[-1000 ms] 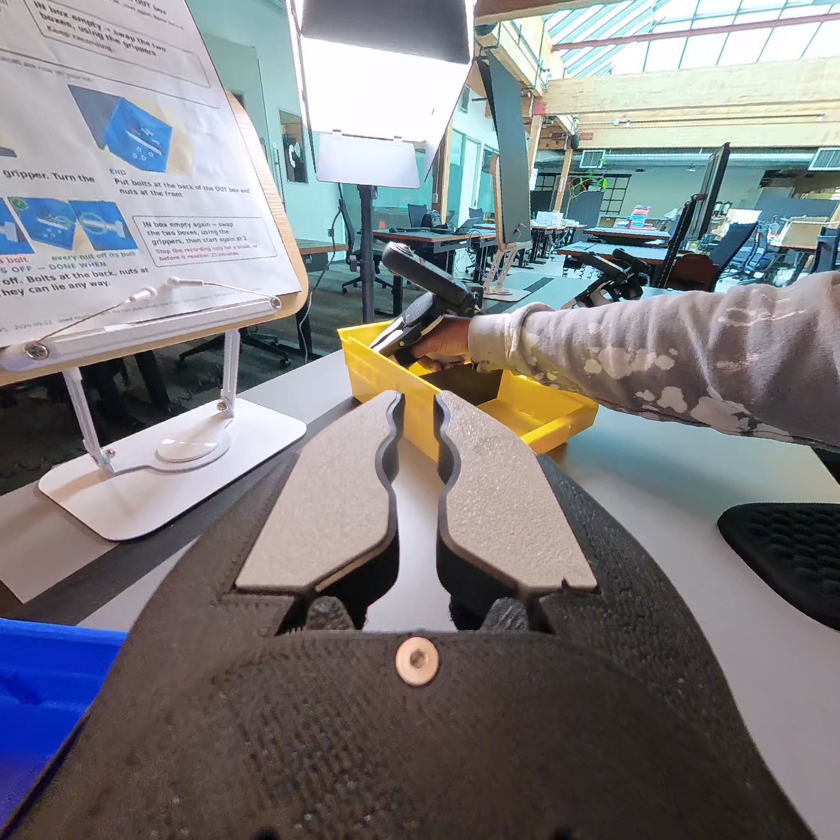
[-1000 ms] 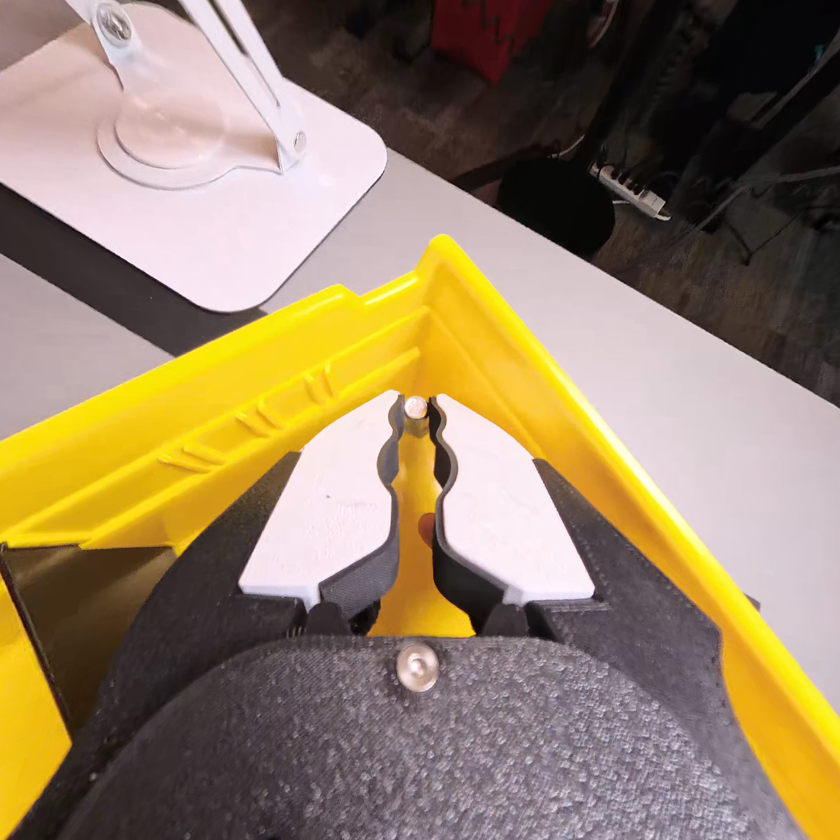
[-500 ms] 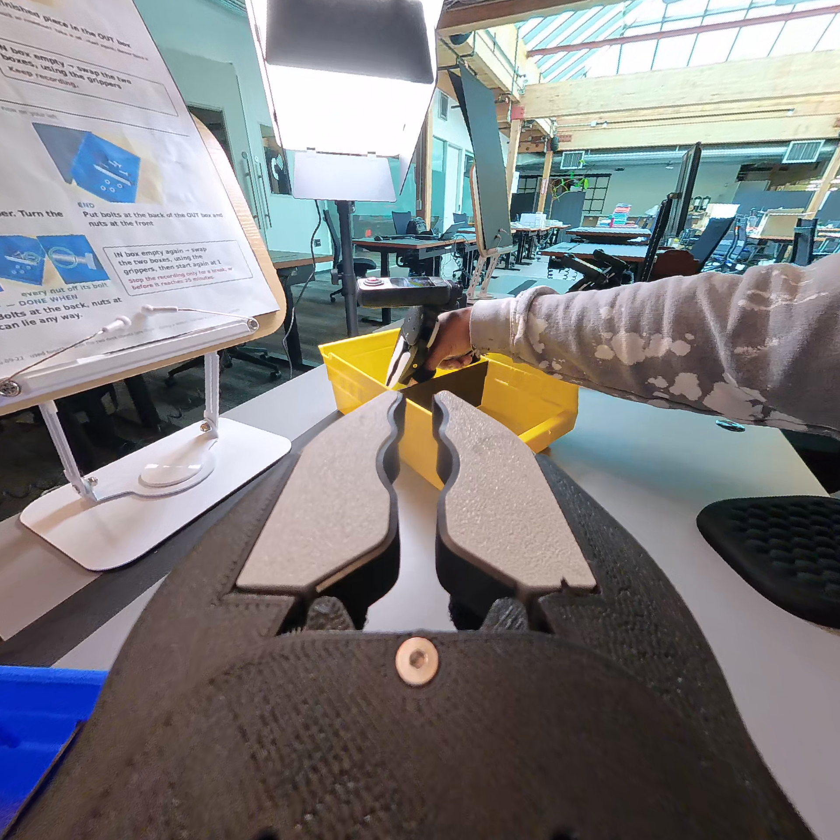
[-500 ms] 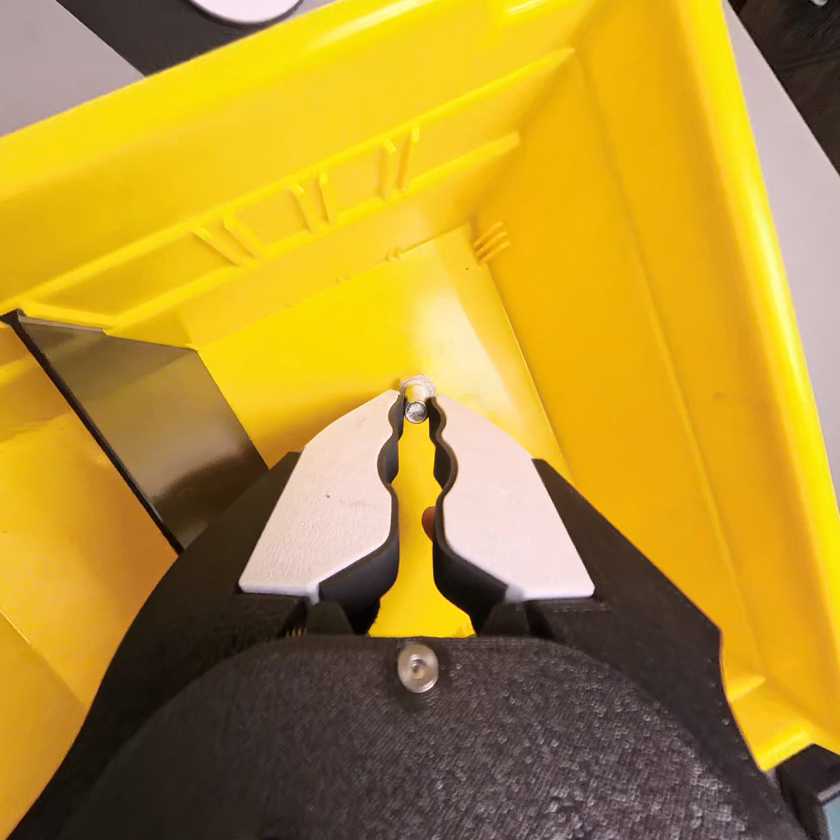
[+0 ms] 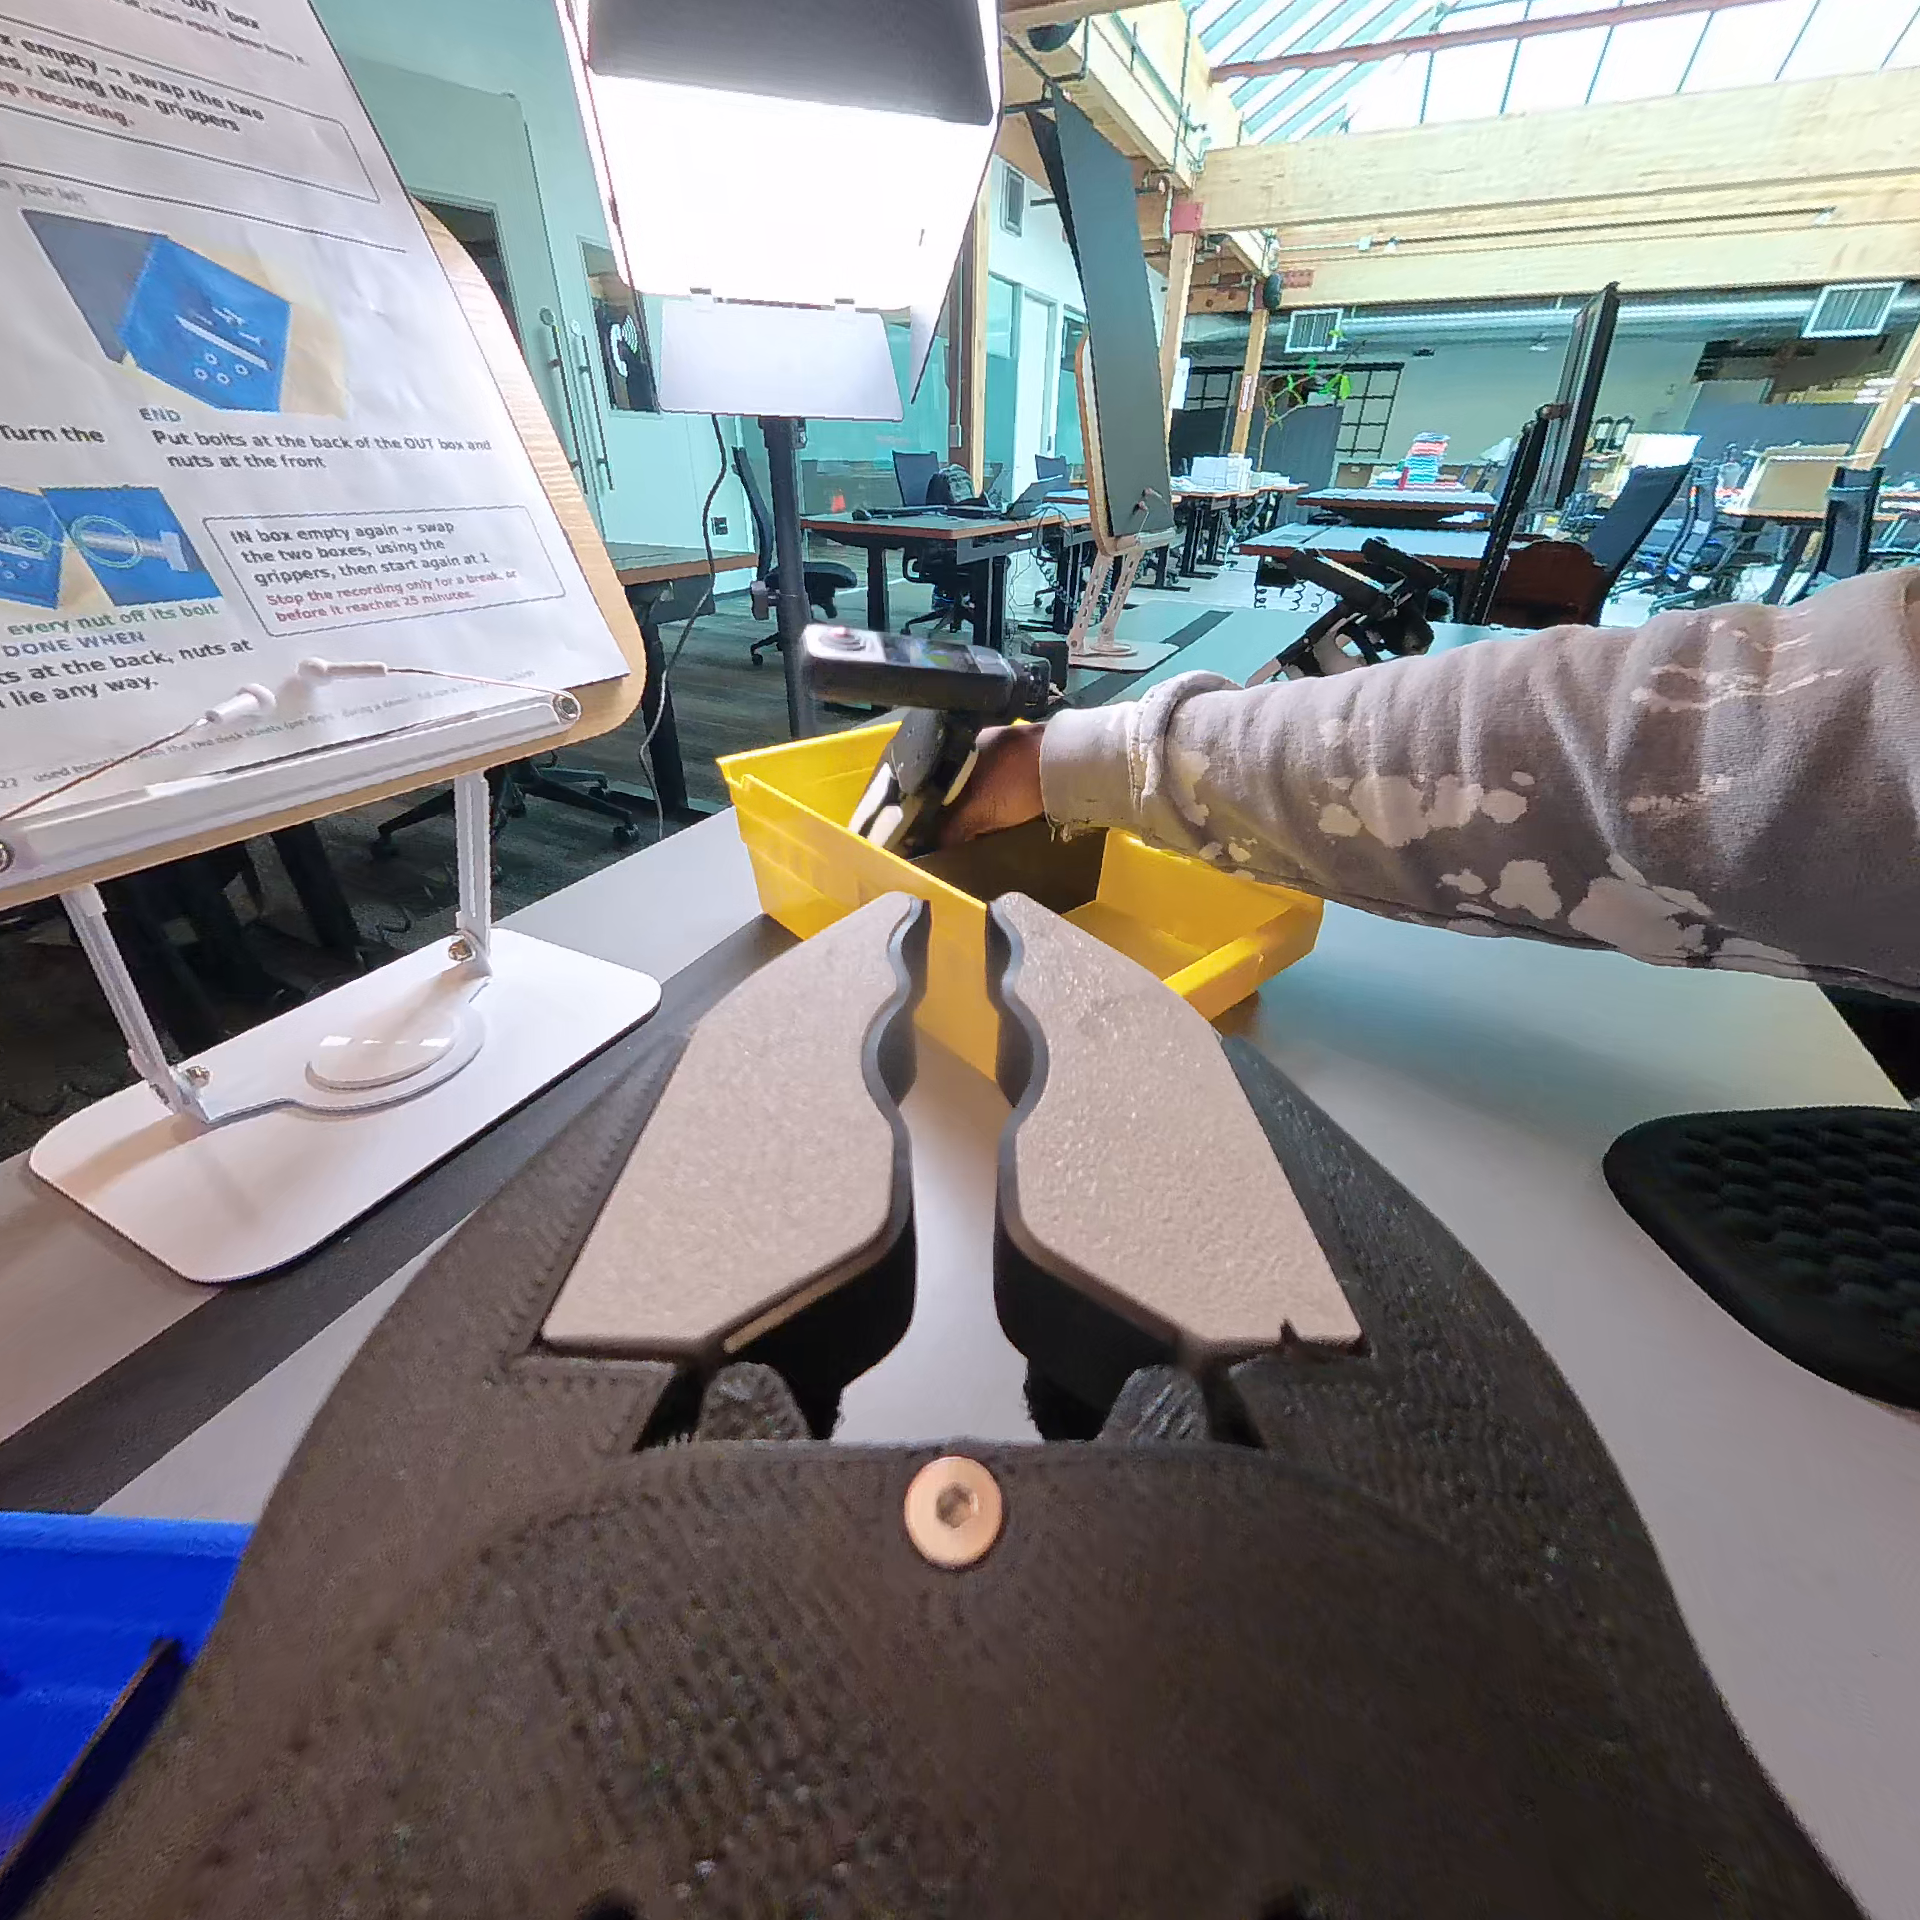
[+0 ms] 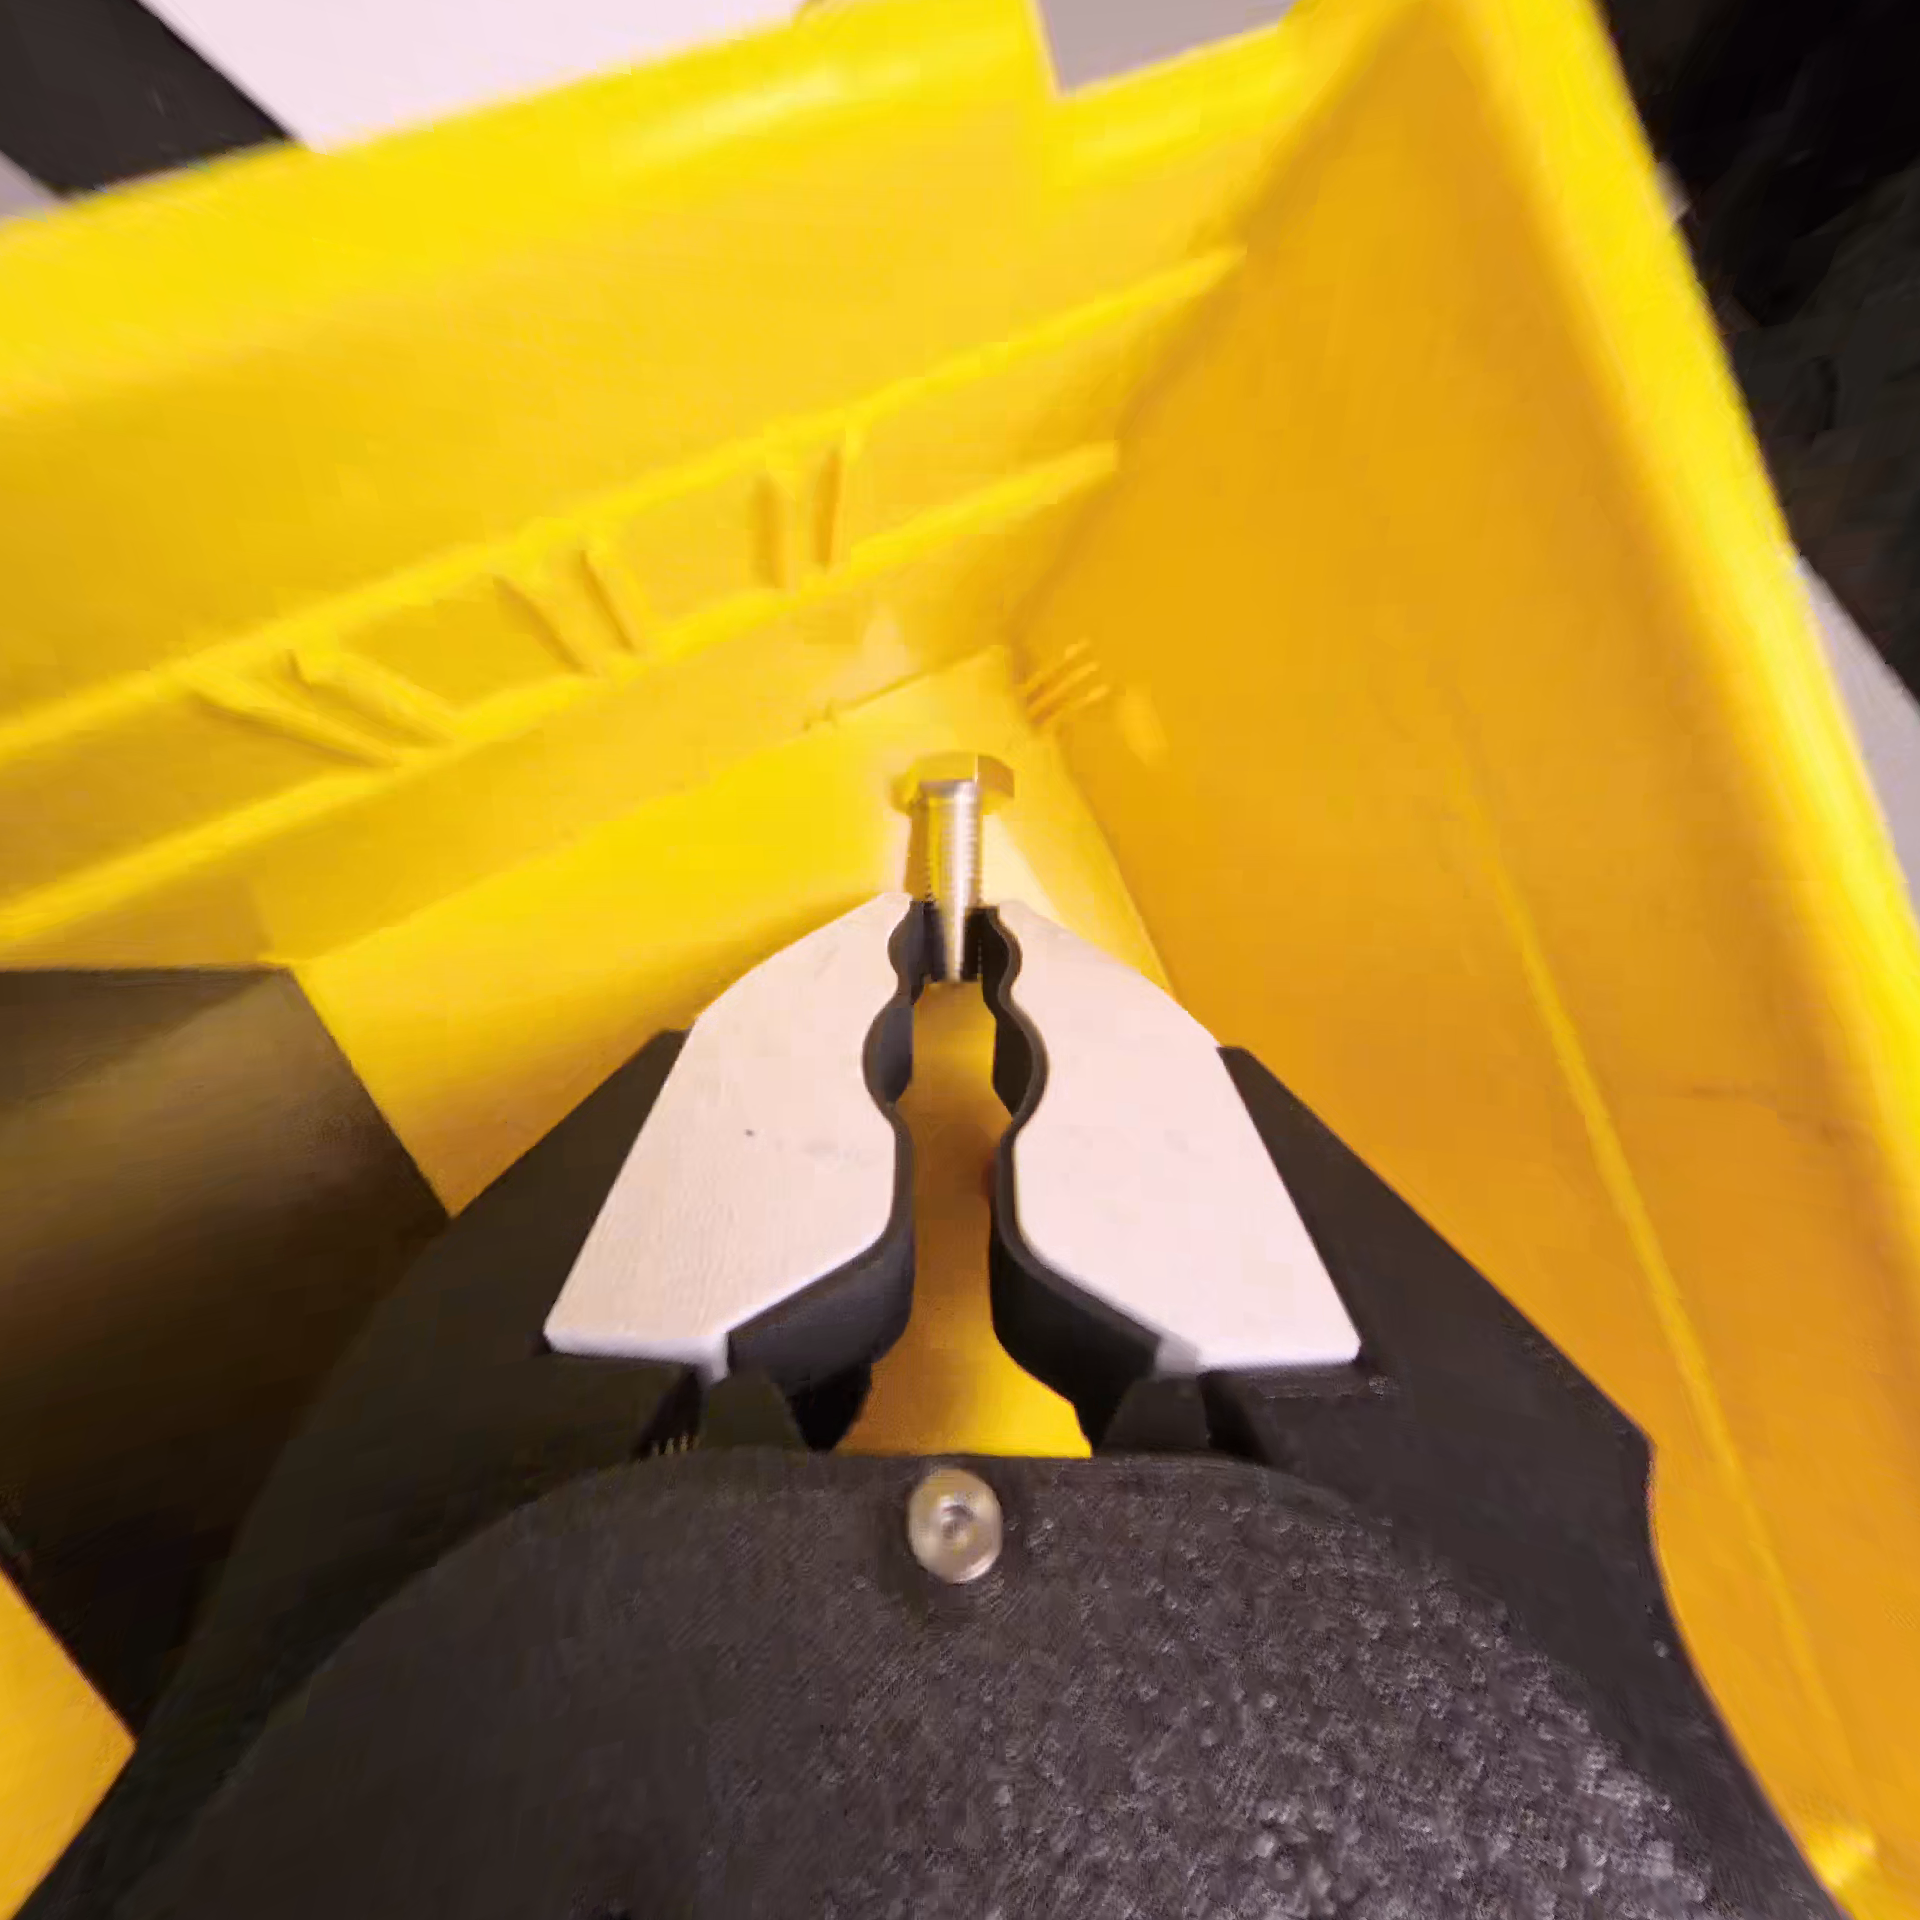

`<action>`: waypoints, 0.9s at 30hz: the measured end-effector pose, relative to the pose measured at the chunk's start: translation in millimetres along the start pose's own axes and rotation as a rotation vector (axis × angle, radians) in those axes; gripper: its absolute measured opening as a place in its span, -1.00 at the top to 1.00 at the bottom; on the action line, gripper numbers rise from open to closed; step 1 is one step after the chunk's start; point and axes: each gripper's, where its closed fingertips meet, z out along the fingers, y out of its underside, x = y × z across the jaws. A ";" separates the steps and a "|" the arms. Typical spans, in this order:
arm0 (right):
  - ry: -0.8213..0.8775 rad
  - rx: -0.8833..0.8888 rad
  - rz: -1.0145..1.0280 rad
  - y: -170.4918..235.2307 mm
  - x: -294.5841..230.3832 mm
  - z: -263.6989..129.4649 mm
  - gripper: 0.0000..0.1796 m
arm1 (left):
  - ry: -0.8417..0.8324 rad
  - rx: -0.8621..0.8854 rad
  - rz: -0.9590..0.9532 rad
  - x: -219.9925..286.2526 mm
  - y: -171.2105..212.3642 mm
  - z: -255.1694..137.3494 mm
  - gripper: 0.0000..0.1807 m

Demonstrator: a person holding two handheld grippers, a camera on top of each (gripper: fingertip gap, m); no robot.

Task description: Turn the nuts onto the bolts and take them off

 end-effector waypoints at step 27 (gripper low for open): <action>-0.109 0.793 0.181 -11.3 -203.4 -225.7 0.69 | -0.498 -0.256 -0.106 -146.3 -7.0 -94.7 0.78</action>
